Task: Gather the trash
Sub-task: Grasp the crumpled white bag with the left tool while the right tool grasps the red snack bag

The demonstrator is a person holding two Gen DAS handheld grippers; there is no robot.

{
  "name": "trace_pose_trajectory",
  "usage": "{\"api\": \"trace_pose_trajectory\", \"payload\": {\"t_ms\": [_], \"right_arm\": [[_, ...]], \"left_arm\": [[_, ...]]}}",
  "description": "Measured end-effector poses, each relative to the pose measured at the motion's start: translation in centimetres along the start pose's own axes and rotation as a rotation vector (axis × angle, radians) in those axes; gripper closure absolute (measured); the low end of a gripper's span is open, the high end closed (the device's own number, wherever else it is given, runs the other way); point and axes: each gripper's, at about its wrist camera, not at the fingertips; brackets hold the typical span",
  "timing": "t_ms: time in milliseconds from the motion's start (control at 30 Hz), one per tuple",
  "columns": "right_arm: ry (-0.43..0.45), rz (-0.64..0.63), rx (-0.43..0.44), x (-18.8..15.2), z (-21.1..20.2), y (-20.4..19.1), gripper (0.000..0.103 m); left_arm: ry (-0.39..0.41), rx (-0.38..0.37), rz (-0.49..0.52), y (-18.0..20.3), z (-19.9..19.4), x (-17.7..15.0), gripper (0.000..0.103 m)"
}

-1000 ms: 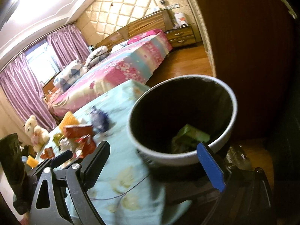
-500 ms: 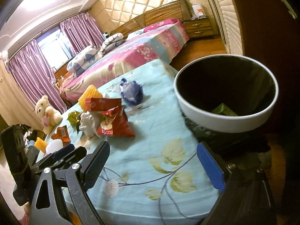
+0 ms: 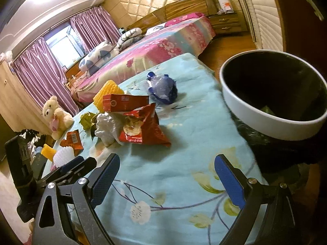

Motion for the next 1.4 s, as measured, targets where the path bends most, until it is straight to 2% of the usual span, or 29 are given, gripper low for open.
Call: {"api": "trace_pose_trajectory", "payload": {"t_ms": [233, 300, 367, 533, 600, 633, 700, 767, 833, 900, 1200, 1400], "right_arm": [[0.009, 0.011, 0.031, 0.8, 1.8, -0.5, 0.012], [-0.002, 0.011, 0.030, 1.1, 2.6, -0.5, 0.025], [-0.021, 0.025, 0.031, 1.4, 3.6, -0.4, 0.033], [-0.051, 0.052, 0.046, 1.6, 5.6, -0.1, 0.043], [-0.064, 0.062, 0.055, 1.6, 6.3, 0.0, 0.055], [-0.073, 0.066, 0.063, 1.5, 6.6, 0.0, 0.060], [-0.083, 0.077, 0.085, 1.4, 7.0, 0.0, 0.083], [-0.077, 0.063, 0.090, 1.1, 6.7, -0.3, 0.089], [-0.075, 0.055, 0.092, 1.1, 6.3, -0.5, 0.092], [-0.074, 0.059, 0.096, 1.0, 5.8, -0.4, 0.095], [-0.026, 0.065, 0.069, 1.1, 2.6, 0.7, 0.097], [0.001, 0.076, 0.056, 1.2, 0.6, 1.4, 0.097]], "left_arm": [[0.005, -0.016, 0.013, -0.3, 2.0, 1.1, 0.032], [0.010, -0.020, 0.019, -0.1, 2.6, 1.6, 0.033], [0.013, -0.022, 0.026, 0.0, 3.2, 1.9, 0.033], [0.002, -0.033, 0.034, 0.4, 5.1, 2.3, 0.037], [-0.028, -0.051, 0.032, 0.5, 6.0, 2.3, 0.054], [-0.045, -0.065, 0.025, 0.5, 6.5, 2.3, 0.059], [-0.064, -0.075, 0.016, 0.3, 7.0, 2.4, 0.080], [-0.070, -0.086, 0.004, 0.0, 7.3, 2.5, 0.090], [-0.063, -0.093, -0.001, -0.3, 7.2, 2.6, 0.099], [-0.051, -0.095, 0.010, -0.4, 7.0, 2.6, 0.102], [-0.035, -0.106, 0.046, 0.5, 5.2, 1.4, 0.103], [0.003, -0.130, 0.075, 1.2, 2.9, 1.5, 0.103]]}}
Point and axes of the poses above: each gripper's, at about its wrist camera, not at the fingertips, and z roughly the way its jaws point, y to its right, x to its top, and after that the axes turned 14 degrees about y, right-handed
